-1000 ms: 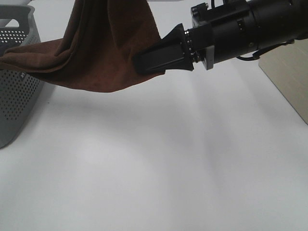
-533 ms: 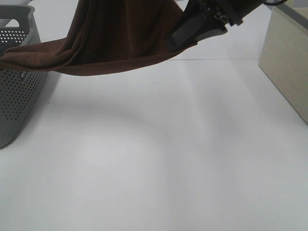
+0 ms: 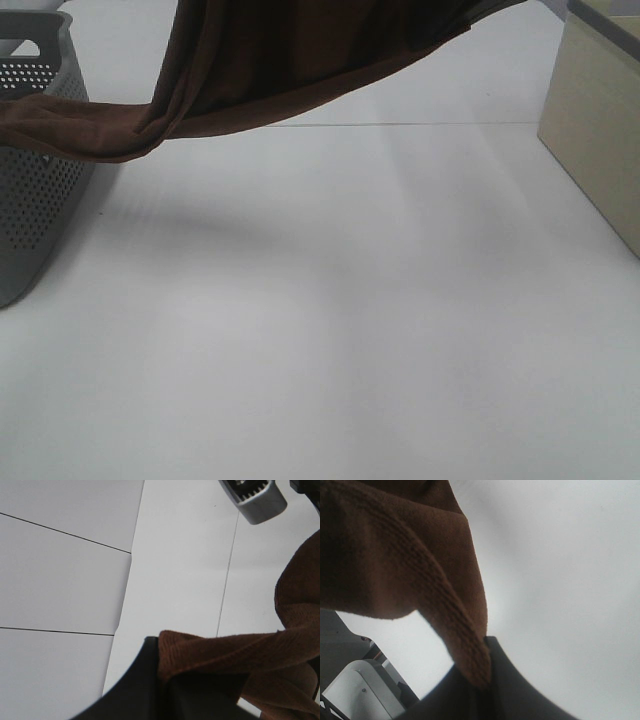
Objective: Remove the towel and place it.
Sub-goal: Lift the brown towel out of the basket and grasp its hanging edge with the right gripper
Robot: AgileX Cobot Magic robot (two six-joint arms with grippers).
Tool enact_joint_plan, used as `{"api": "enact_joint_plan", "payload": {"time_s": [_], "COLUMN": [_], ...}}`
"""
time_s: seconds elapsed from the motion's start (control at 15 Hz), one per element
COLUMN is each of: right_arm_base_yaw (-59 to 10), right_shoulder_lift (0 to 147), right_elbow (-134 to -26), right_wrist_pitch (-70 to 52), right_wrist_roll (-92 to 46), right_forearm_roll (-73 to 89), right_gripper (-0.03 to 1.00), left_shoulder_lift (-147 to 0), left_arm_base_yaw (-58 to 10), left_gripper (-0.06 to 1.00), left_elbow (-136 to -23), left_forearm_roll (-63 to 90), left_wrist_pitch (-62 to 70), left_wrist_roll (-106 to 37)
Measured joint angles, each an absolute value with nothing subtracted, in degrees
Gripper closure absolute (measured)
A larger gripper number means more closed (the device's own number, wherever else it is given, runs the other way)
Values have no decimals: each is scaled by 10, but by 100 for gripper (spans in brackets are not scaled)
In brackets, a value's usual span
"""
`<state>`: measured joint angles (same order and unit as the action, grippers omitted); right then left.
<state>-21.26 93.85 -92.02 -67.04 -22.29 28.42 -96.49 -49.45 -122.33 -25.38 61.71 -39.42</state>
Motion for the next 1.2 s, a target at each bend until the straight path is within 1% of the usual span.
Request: {"api": "enact_joint_plan", "payload": {"time_s": [0.4, 0.67, 0.73, 0.87, 0.93, 1.07, 1.2], "right_arm_base_yaw": [-213, -213, -213, -213, -213, -213, -213], "right_shoulder_lift": [939, 939, 939, 939, 939, 939, 939], "right_elbow": [-920, -925, -933, -995, -1022, -1065, -1091], "right_wrist_pitch": [-669, -650, -649, -641, -634, -612, -585], "right_wrist_roll": [-223, -184, -168, -133, -123, -113, -113], "right_forearm_roll": [277, 216, 191, 119, 90, 36, 8], "right_gripper": [96, 96, 96, 96, 96, 96, 96], "left_shoulder_lift": [-965, -965, -965, -965, -965, -971, -979], "left_arm_base_yaw": [-494, -494, -494, -490, -477, -428, -394], "left_gripper": [94, 94, 94, 94, 94, 94, 94], "left_elbow": [-1223, -1223, -1223, -1223, -1223, -1223, -1223], "left_forearm_roll": [-254, -278, -289, -315, -313, -299, -281], "left_wrist_pitch": [617, 615, 606, 556, 530, 472, 436], "left_wrist_roll": [-393, -355, -342, -311, -291, -237, -215]}}
